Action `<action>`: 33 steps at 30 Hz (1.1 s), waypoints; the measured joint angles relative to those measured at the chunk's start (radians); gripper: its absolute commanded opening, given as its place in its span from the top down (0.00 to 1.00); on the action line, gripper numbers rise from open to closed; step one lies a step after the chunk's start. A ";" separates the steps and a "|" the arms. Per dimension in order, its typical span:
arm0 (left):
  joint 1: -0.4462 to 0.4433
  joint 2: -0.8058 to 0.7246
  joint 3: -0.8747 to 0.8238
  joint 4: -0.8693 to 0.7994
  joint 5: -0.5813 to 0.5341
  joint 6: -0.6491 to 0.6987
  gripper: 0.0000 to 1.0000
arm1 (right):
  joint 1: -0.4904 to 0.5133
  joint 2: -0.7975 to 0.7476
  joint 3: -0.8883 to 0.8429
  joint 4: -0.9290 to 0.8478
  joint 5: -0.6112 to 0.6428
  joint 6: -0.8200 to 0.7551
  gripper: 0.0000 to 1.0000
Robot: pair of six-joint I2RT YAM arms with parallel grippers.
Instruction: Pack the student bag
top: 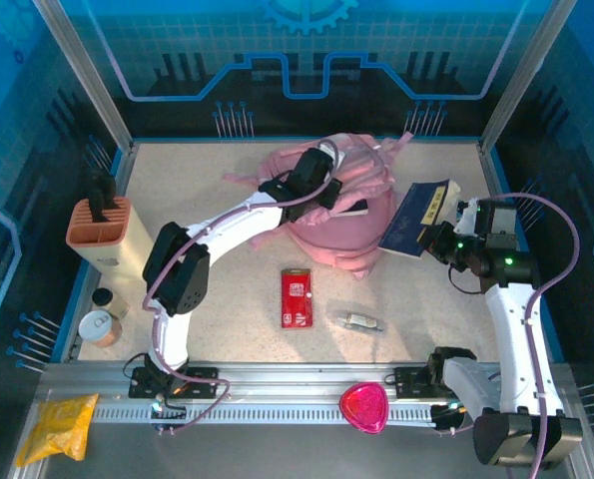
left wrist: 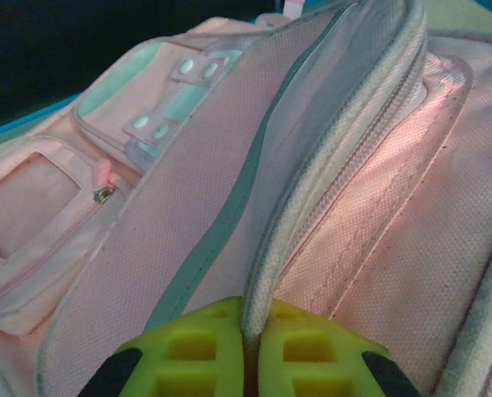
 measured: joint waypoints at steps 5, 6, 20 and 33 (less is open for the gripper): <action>0.036 -0.031 0.000 -0.020 -0.003 -0.016 1.00 | 0.051 0.019 -0.003 0.012 -0.022 0.000 0.93; 0.041 -0.038 0.000 -0.028 -0.003 -0.019 1.00 | 0.065 0.029 -0.009 0.026 -0.034 0.001 0.93; 0.109 -0.163 -0.011 -0.114 0.066 0.026 1.00 | 0.337 0.362 -0.072 0.426 -0.247 0.148 0.92; 0.115 -0.194 -0.031 -0.159 0.169 0.014 1.00 | 0.365 0.777 -0.002 0.783 -0.353 0.226 0.87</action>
